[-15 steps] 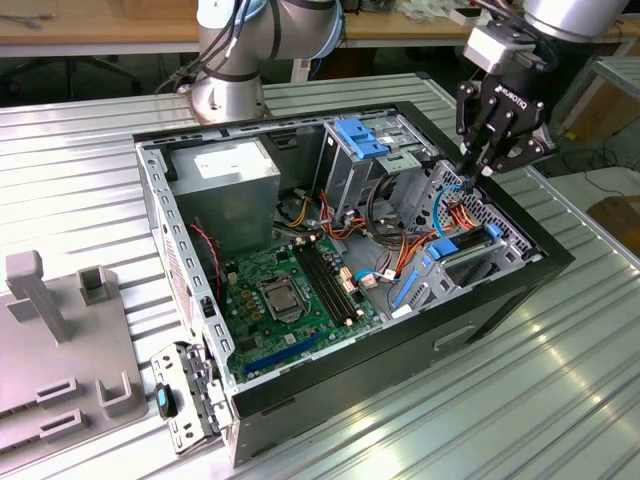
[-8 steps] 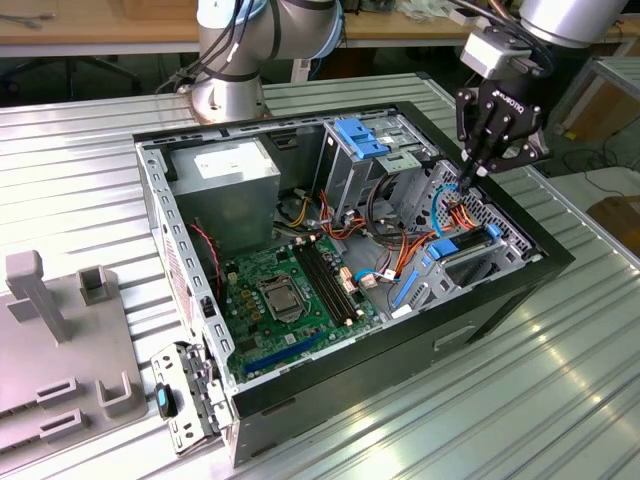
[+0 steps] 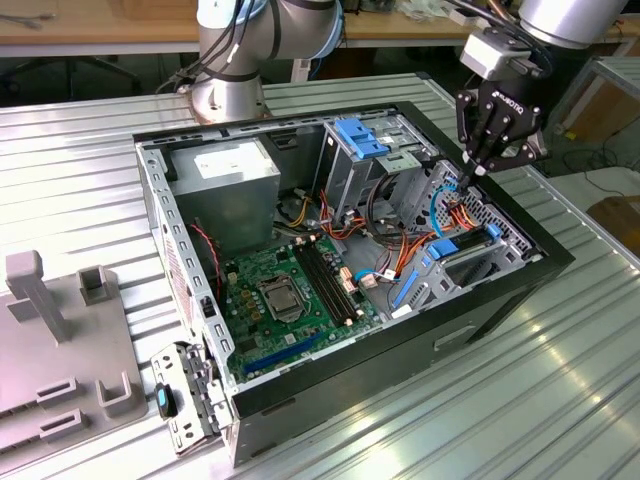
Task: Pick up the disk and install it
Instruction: 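Insert the second disk wire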
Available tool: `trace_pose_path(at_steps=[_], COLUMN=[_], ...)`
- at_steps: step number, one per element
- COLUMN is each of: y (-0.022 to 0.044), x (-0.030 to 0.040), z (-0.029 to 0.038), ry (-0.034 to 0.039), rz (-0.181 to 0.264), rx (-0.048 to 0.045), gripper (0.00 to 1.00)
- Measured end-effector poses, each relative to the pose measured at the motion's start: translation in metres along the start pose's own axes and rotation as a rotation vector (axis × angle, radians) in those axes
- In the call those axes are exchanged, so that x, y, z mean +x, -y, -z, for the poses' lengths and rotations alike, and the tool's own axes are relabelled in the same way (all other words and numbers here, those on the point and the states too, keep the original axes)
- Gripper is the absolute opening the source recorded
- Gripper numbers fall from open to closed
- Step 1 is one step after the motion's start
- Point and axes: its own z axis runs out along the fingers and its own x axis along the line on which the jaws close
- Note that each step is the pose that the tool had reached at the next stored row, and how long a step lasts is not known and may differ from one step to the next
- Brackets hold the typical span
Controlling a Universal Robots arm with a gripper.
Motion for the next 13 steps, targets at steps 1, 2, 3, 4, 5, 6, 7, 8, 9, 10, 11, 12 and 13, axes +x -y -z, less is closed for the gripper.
trace_pose_path(at_steps=[1,2,3,4,5,6,7,8,9,10,11,12,13], y=[0.0000,0.0000,0.0000,0.0000,0.0000,0.0000,0.0000,0.0000,0.0000,0.0000,-0.0001,-0.0001,-0.0001], x=[0.0000,0.0000,0.0000,0.0000,0.0000,0.0000,0.0001,0.0002,0.0004,0.0007,0.0010,0.0012,0.0014], z=[0.0000,0.0000,-0.0001,-0.0004,-0.0008,-0.0011,-0.0016,-0.0021,-0.0026,-0.0036,-0.0046,-0.0061,-0.0076], ry=[0.0001,-0.0003,-0.0007,-0.0012,-0.0013,-0.0018,-0.0022,-0.0026,-0.0040,-0.0072,-0.0092,-0.0118,-0.0138], rz=[0.000,0.000,0.000,0.000,0.000,0.000,0.000,0.000,0.000,0.000,0.000,0.000,0.000], rx=[0.0000,0.0000,0.0000,0.0001,0.0001,0.0001,0.0001,0.0001,0.0001,0.0002,0.0003,0.0003,0.0004], gripper=[0.11,0.12,0.12,0.12,0.18,0.18,0.18,0.18,0.18,0.18,0.18,0.18,0.18])
